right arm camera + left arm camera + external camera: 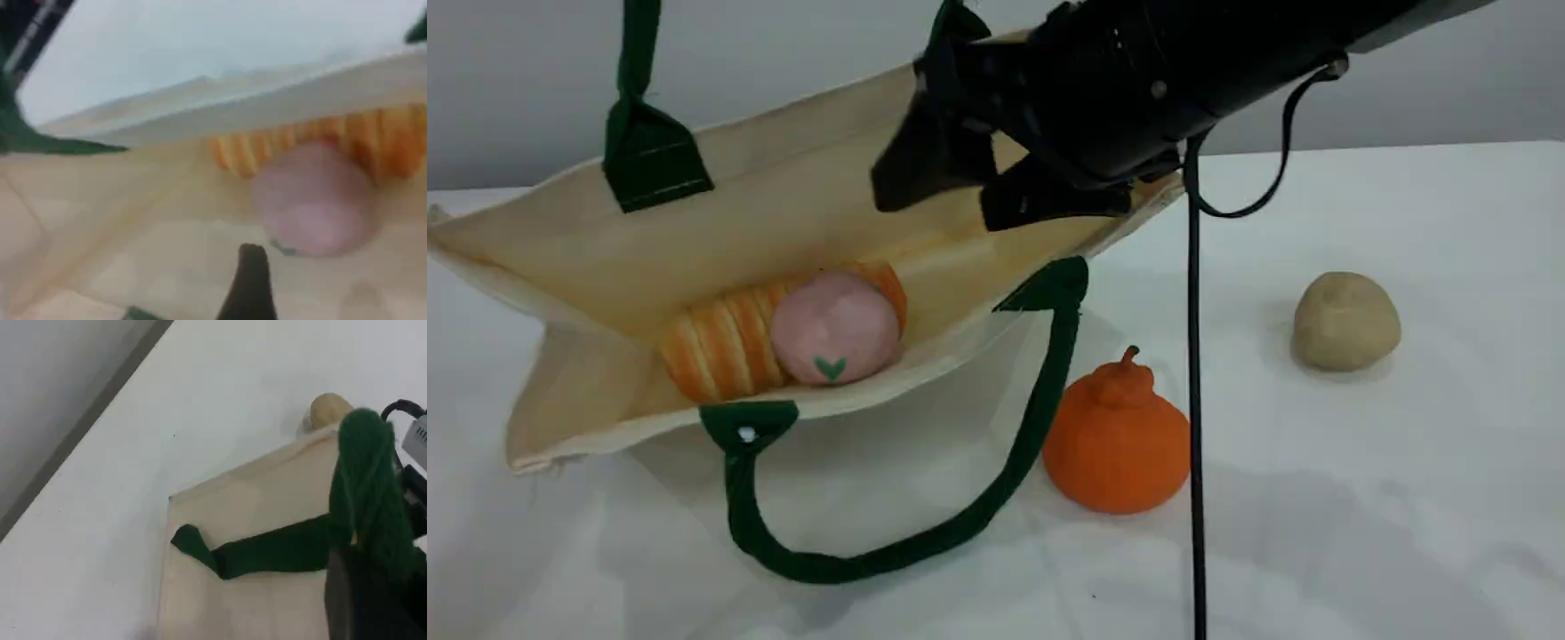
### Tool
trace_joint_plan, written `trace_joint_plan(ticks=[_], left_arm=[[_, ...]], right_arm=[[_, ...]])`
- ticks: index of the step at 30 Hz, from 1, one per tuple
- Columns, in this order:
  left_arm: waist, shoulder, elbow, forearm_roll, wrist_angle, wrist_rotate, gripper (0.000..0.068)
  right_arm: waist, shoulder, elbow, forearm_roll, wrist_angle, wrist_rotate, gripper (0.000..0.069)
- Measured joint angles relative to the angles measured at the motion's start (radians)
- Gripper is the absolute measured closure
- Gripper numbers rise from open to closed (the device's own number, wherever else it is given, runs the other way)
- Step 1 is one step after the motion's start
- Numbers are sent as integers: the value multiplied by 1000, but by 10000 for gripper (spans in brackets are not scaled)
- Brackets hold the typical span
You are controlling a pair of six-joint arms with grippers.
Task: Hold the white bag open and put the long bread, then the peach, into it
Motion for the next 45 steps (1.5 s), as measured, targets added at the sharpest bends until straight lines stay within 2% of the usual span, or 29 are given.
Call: trace_joint_plan(ticks=[7, 12, 20, 26, 34, 39, 42, 45], left_arm=[[0, 0, 0, 1, 0, 0, 590], [0, 0, 0, 3, 0, 0, 590], [0, 0, 0, 4, 0, 0, 590], [0, 0, 0, 4, 0, 0, 590], [0, 0, 0, 4, 0, 0, 590], [0, 1, 0, 4, 0, 1, 590], [0, 1, 0, 4, 0, 1, 590], [0, 1, 0, 4, 0, 1, 584]], right_arm=[[-2, -51, 0, -69, -14, 0, 138], [-2, -135, 1, -177, -17, 57, 138], [-29, -262, 1, -338, -183, 151, 138], [-150, -267, 1, -412, -174, 219, 138], [-384, -267, 1, -455, -192, 234, 138], [-523, -267, 1, -498, -160, 232, 138], [-569, -267, 1, -499, -158, 232, 138], [-572, -267, 1, -499, -159, 232, 138]])
